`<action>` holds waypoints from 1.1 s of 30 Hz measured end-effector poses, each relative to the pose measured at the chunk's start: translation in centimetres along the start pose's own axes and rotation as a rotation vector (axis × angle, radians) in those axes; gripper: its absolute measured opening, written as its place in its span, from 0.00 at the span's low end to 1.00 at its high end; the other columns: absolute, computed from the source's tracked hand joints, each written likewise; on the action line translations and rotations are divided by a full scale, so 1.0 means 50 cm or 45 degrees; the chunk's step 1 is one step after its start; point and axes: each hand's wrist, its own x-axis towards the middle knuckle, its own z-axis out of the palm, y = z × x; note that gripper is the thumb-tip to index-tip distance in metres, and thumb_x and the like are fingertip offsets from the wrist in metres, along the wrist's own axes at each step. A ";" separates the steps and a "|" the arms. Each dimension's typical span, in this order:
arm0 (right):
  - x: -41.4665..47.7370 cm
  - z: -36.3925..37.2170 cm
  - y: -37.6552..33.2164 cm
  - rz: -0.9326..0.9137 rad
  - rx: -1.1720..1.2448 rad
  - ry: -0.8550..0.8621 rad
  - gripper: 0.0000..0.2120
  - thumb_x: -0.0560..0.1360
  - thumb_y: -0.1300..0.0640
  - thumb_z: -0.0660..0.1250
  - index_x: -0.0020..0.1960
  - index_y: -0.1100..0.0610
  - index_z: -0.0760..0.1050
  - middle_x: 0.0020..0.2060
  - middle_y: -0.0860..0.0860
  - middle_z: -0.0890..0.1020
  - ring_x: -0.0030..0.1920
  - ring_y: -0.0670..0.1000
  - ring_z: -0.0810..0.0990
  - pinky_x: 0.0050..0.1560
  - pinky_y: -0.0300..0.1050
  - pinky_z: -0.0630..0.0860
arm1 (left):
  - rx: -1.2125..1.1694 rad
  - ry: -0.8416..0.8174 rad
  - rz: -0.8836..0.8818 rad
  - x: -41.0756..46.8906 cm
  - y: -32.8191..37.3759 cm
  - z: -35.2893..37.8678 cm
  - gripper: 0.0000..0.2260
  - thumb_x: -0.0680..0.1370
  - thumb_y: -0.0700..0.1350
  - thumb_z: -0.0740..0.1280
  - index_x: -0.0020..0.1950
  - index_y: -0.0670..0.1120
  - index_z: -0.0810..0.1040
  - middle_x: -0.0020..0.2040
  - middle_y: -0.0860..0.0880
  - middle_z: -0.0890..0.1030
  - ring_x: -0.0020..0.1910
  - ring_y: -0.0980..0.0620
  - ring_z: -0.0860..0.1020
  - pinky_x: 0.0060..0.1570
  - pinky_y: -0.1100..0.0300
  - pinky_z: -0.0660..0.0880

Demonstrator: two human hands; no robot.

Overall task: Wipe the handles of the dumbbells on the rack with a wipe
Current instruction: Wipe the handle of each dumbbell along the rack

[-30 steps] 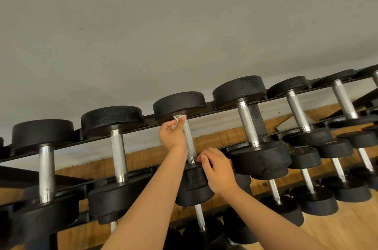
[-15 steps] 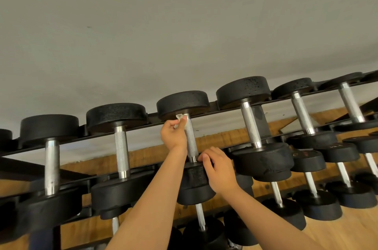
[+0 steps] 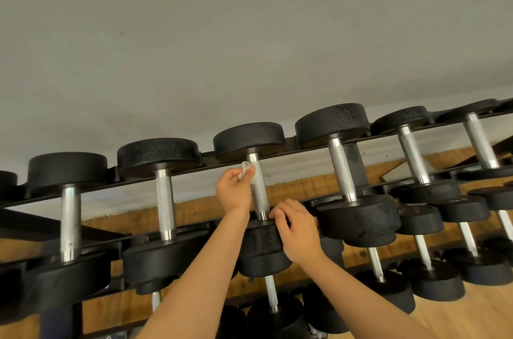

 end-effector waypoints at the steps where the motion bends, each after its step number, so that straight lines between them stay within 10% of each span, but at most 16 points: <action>1: 0.000 0.000 0.000 -0.002 0.003 0.002 0.17 0.78 0.49 0.52 0.41 0.52 0.76 0.37 0.41 0.73 0.41 0.42 0.74 0.43 0.37 0.70 | 0.065 -0.023 0.028 -0.005 -0.005 -0.006 0.08 0.74 0.45 0.74 0.39 0.44 0.78 0.37 0.51 0.79 0.37 0.56 0.76 0.37 0.66 0.70; 14: -0.003 -0.006 -0.012 0.019 0.010 0.007 0.18 0.77 0.46 0.51 0.40 0.52 0.76 0.37 0.44 0.76 0.41 0.43 0.74 0.43 0.43 0.74 | 0.779 -0.705 0.087 -0.032 -0.007 -0.109 0.06 0.72 0.45 0.76 0.38 0.45 0.82 0.40 0.50 0.81 0.42 0.53 0.79 0.41 0.64 0.72; 26: 0.014 -0.017 -0.042 0.203 -0.037 -0.159 0.14 0.79 0.50 0.62 0.36 0.52 0.74 0.33 0.47 0.76 0.37 0.45 0.75 0.41 0.42 0.74 | 0.380 -0.284 0.630 -0.012 0.176 -0.128 0.02 0.76 0.45 0.71 0.47 0.50 0.81 0.45 0.56 0.80 0.44 0.62 0.77 0.43 0.71 0.71; 33: 0.024 0.010 -0.052 0.213 -0.147 -0.019 0.17 0.80 0.48 0.58 0.33 0.47 0.67 0.27 0.45 0.70 0.29 0.44 0.72 0.31 0.34 0.63 | 0.667 -0.283 1.031 0.056 0.199 -0.053 0.05 0.77 0.42 0.70 0.51 0.43 0.82 0.51 0.50 0.76 0.51 0.56 0.73 0.53 0.70 0.70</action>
